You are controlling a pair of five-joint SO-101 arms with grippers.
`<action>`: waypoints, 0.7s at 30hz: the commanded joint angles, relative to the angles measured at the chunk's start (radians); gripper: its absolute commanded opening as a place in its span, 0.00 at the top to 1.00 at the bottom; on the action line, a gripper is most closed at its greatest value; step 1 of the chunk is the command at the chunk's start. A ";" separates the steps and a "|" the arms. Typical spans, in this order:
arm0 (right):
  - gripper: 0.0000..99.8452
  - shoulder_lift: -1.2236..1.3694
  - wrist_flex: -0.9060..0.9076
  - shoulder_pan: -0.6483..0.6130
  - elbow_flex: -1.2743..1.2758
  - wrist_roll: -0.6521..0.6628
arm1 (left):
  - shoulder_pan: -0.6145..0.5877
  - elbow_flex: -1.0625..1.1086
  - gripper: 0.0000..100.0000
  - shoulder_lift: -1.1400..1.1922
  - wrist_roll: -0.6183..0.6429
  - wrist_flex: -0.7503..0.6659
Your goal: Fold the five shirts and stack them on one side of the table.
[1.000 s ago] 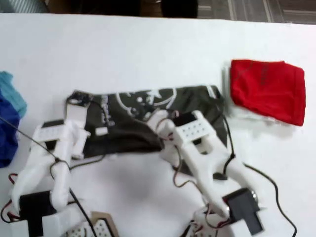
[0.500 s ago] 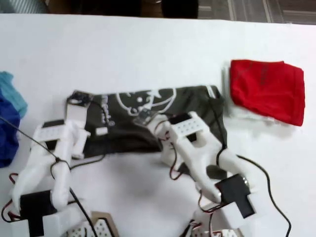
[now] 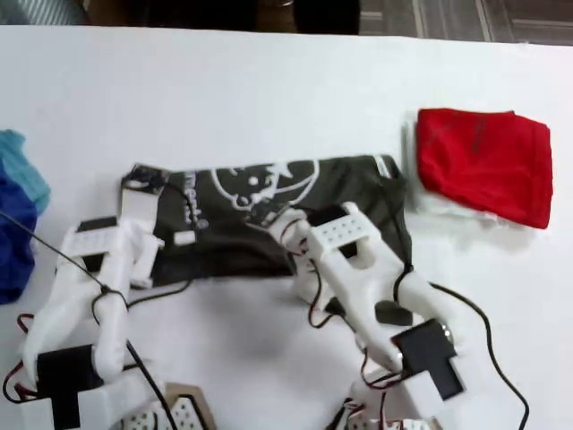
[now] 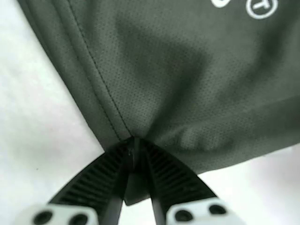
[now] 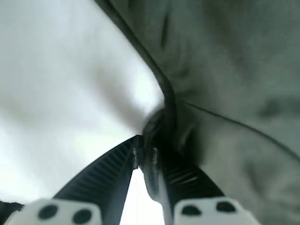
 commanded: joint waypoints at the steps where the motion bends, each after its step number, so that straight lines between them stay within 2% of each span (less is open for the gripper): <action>1: 0.98 -0.091 0.019 0.010 -0.005 -0.005 | -0.003 0.001 0.97 -0.006 -0.008 -0.028; 12: 0.97 -0.266 0.136 0.012 0.002 -0.005 | -0.003 0.001 0.97 -0.006 -0.008 -0.028; 18: 0.81 -0.272 0.140 0.010 0.006 -0.005 | -0.003 0.001 0.97 -0.006 -0.008 -0.028; 21: 0.80 -0.268 0.139 0.010 0.006 -0.005 | -0.003 0.001 0.97 -0.006 -0.008 -0.028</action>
